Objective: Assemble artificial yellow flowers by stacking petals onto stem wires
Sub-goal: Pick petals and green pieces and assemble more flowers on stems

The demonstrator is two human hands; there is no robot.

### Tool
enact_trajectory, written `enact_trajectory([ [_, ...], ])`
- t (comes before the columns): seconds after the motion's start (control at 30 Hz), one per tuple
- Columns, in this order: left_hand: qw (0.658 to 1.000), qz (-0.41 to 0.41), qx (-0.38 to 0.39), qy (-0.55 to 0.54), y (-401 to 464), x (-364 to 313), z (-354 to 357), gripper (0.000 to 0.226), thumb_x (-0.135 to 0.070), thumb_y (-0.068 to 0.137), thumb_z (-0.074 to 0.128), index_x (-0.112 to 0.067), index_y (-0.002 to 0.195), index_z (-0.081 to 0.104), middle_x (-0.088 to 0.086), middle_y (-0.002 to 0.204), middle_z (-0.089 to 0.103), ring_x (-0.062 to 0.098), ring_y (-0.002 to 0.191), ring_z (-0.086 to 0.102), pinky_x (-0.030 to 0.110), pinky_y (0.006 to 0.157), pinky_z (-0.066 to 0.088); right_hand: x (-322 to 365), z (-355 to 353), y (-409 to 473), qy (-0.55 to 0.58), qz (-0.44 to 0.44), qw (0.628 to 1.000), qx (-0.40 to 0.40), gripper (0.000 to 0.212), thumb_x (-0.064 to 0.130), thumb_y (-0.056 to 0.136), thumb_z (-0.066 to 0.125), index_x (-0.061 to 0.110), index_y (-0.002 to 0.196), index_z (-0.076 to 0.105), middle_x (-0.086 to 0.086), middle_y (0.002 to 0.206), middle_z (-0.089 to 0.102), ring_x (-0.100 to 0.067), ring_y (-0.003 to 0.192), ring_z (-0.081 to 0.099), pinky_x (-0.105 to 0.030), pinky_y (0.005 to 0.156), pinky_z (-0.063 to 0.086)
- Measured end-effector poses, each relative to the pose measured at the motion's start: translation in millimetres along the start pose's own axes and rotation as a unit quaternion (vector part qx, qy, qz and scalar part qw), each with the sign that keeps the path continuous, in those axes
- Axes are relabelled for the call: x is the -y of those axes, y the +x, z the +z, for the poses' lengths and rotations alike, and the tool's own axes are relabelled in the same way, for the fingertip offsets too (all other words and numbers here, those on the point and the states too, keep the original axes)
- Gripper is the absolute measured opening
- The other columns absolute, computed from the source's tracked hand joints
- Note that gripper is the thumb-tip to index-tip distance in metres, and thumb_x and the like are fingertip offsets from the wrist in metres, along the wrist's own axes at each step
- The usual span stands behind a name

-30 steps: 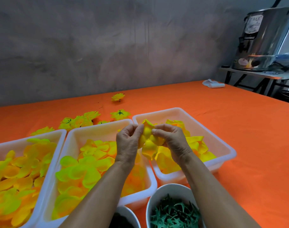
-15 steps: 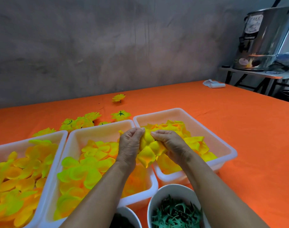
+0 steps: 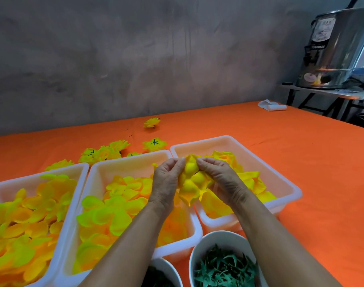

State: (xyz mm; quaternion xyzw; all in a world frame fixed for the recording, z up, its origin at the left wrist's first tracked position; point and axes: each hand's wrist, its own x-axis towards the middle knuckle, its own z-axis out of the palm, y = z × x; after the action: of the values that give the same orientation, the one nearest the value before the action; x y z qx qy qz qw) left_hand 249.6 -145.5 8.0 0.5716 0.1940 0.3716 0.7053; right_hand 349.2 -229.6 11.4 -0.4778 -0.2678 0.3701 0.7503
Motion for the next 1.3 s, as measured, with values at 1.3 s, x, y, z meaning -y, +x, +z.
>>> enact_trajectory([
  [1.3, 0.958, 0.184, -0.084, 0.202, 1.2, 5.3, -1.0, 0.015, -0.008, 0.08, 0.072, -0.021, 0.084, 0.064, 0.014, 0.08, 0.065, 0.041, 0.068, 0.055, 0.053, 0.066, 0.052, 4.6, -3.4, -2.4, 0.048, 0.006, 0.998, -0.035, 0.007, 0.007, 0.088, 0.057, 0.005, 0.084, 0.063, -0.002, 0.058, 0.066, -0.009, 0.049, 0.062, -0.018, 0.046, 0.05],
])
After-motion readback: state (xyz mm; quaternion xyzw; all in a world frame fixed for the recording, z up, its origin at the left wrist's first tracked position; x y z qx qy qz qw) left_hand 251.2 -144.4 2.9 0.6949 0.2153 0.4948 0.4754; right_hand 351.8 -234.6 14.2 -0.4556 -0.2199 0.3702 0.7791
